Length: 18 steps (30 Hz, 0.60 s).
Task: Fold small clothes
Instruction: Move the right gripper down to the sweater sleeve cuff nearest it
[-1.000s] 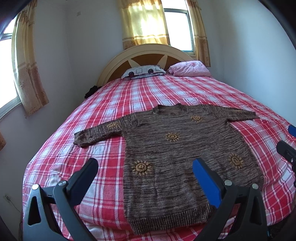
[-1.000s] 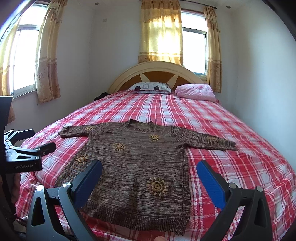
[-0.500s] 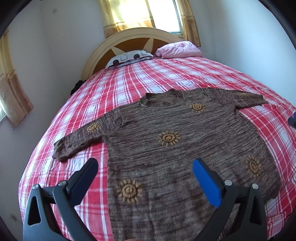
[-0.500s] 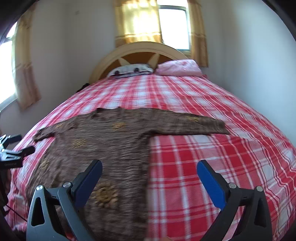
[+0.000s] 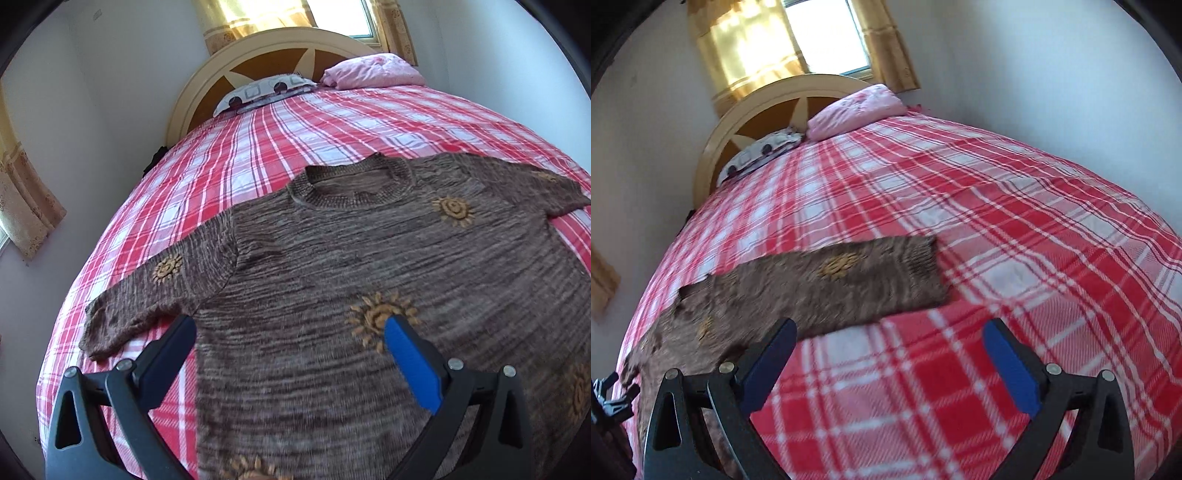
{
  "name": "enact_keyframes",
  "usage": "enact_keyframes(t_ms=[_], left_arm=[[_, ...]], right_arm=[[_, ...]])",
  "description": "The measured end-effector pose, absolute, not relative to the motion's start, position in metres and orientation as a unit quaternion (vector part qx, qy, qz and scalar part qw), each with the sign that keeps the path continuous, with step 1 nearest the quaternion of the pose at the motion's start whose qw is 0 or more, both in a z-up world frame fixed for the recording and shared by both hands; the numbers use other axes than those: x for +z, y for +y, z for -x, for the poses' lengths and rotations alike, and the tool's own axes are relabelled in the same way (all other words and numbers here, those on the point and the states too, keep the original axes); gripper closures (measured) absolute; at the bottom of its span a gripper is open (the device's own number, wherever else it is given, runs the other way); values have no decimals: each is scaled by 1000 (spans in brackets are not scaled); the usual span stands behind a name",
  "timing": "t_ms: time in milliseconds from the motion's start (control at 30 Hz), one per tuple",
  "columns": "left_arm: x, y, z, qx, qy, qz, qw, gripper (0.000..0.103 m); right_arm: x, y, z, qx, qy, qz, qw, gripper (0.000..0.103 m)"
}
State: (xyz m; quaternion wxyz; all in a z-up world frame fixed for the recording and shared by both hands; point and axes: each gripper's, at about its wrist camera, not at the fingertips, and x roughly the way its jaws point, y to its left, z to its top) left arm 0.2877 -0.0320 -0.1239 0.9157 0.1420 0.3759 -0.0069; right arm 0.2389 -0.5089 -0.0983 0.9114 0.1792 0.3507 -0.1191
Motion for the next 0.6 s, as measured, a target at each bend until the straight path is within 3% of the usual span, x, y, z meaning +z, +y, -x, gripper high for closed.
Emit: enact_keyframes(t_ms=[300,567,600], left_arm=[[-145,-32,-325,0,398,-136,907,0],[-153,-29,-346,-6,413,-115,904,0],[-155,-29,-348,-8,417,-112,902,0]], right_arm=[[-132,-554,-296,-129,388,-216,886,28],[-149,-558,-312,-129,414,-226,872,30],[-149,-558,-312,-131,415,-227,871,35]])
